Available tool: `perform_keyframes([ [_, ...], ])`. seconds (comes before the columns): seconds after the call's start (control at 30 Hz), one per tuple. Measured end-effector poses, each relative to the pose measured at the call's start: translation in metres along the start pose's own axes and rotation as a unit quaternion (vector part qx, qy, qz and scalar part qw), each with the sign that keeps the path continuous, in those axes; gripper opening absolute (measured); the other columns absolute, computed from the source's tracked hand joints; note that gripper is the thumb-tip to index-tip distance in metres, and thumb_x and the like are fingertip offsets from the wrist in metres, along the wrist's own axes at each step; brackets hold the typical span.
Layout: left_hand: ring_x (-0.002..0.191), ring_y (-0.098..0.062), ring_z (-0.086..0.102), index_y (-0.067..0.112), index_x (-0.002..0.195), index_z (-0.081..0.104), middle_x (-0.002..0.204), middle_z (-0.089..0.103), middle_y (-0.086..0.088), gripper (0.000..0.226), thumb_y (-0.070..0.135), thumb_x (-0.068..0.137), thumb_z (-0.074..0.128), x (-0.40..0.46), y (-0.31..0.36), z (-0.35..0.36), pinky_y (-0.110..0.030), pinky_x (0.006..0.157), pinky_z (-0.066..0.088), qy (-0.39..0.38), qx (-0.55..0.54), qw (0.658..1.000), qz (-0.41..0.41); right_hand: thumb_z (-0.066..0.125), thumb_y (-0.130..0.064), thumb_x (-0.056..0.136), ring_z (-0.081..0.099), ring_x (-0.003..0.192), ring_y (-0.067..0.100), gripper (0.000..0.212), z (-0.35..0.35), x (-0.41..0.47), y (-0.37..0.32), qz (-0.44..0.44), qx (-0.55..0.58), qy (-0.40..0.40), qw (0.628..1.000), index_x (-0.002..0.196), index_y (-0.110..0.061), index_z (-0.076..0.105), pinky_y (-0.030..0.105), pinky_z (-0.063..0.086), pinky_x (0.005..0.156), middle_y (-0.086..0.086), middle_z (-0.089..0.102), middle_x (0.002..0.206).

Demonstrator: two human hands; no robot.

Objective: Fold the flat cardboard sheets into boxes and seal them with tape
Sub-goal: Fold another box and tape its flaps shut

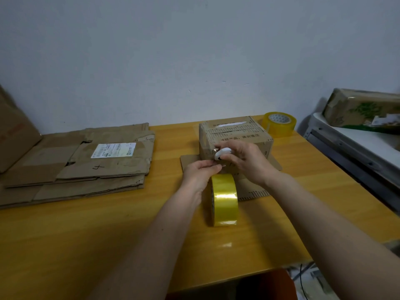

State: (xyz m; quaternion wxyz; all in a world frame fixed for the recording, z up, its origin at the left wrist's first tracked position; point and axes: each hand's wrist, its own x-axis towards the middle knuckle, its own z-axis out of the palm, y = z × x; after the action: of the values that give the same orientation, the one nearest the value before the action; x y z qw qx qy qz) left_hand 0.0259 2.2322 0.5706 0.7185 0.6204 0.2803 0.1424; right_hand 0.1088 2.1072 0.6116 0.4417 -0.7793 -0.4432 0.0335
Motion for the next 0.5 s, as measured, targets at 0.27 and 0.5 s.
perform_keyframes([
  [0.27,0.103,-0.025,0.064,0.019,0.113,0.062,0.110,0.068,-0.006,0.045,0.013,0.073,0.081,0.003,0.001,-0.002,-0.040,0.094,0.052,0.011,0.010,1.000,-0.018,0.060,-0.019,0.092,0.058,0.109,0.015,0.027,-0.029,-0.008,0.007,0.044,-0.036,0.012,0.998,0.118,-0.016,0.065,0.038,0.048,0.095,0.002,0.065,0.117],
  [0.5,0.100,-0.026,0.066,0.016,0.117,0.059,0.107,0.069,-0.009,0.049,0.010,0.074,0.081,0.000,-0.001,-0.001,-0.045,0.096,0.051,-0.009,-0.018,1.000,-0.013,0.064,-0.018,0.089,0.058,0.078,0.022,0.007,-0.040,-0.040,0.018,0.153,0.028,0.062,0.986,0.092,-0.012,0.064,0.033,0.048,0.069,0.010,0.064,0.089],
])
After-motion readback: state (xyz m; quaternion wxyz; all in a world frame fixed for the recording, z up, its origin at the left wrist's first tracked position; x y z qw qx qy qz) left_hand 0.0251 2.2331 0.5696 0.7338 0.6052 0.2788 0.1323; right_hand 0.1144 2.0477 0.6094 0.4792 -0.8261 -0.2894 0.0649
